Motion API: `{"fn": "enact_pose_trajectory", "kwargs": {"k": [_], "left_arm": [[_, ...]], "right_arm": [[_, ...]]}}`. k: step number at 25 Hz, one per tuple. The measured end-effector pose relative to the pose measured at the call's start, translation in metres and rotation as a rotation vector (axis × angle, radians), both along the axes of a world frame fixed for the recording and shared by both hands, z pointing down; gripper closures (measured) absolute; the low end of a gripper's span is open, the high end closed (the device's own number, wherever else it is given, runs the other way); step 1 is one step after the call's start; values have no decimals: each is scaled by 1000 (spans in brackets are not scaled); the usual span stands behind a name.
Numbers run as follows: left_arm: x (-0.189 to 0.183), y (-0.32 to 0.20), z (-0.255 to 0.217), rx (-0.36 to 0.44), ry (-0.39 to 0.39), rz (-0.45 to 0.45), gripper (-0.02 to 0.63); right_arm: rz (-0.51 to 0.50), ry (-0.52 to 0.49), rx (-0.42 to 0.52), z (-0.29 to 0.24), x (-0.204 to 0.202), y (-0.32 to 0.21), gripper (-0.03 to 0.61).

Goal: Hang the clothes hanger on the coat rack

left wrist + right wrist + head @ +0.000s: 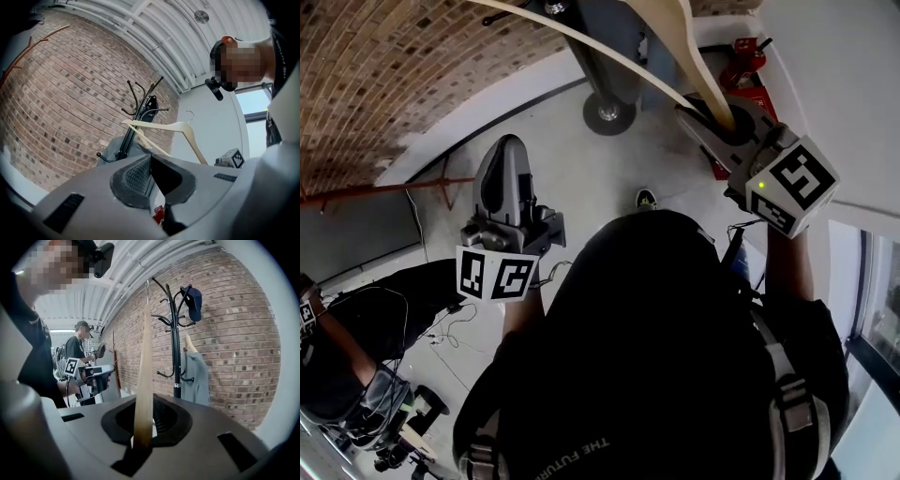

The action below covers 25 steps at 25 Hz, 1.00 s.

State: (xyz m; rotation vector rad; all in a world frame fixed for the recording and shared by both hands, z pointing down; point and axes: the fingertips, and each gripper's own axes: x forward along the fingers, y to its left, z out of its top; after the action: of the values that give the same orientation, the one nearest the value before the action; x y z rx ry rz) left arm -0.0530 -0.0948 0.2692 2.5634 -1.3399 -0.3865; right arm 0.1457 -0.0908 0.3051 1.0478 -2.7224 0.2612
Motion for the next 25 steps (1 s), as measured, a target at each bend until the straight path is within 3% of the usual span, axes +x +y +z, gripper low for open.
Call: {"fn": "enact_pose_trajectory", "kwargs": {"k": [12, 25], "left_arm": [[0, -58, 26, -44, 3, -23, 594], [-40, -165, 3, 7, 33, 6, 594]], "right_arm": [[-4, -3, -13, 12, 8, -64, 534], [-41, 72, -23, -15, -19, -160, 534]]}}
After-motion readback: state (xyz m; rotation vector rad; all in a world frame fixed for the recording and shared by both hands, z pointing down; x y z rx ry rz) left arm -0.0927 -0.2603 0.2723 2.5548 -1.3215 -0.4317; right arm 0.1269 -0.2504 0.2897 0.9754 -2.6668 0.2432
